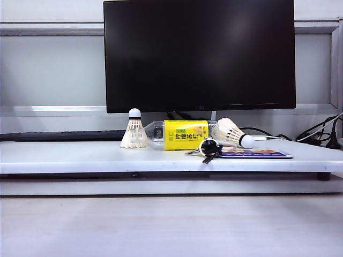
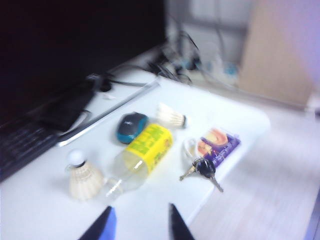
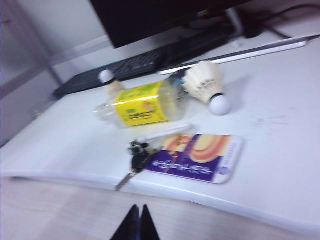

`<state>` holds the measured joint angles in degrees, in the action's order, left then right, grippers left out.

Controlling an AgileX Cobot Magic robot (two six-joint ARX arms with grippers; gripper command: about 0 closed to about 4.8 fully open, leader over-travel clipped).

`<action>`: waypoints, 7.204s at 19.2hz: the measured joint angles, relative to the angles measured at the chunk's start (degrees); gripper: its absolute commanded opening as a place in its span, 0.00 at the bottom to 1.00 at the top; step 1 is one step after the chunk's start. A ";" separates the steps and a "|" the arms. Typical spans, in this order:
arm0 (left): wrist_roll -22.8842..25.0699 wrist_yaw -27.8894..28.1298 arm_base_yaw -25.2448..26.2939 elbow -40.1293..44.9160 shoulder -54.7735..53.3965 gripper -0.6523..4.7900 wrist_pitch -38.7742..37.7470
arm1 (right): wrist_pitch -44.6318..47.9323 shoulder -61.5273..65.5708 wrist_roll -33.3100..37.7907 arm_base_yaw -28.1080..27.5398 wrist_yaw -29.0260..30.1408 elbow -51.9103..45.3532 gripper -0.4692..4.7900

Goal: Stack the badminton balls on the table vertically.

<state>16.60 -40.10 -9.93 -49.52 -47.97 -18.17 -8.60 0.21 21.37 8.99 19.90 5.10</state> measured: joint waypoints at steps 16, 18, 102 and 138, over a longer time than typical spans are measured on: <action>43.65 28.41 -24.15 -23.43 -31.50 0.39 -5.66 | -15.96 28.26 2.10 0.42 5.46 22.47 0.09; 45.83 26.67 -24.41 -26.36 -34.67 0.39 -5.86 | -16.04 33.09 -0.24 1.60 5.77 24.72 0.09; 8.39 24.59 -18.12 -51.36 -50.99 0.34 -40.92 | -13.51 93.96 -33.22 3.50 -3.43 62.93 0.58; 9.31 7.30 -11.17 -51.34 -50.82 0.34 -38.25 | -8.37 101.59 -34.97 5.40 -4.87 63.01 0.31</action>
<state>25.91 -32.80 -21.10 -100.86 -98.78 -56.42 -16.97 101.80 -13.61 14.39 15.03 68.12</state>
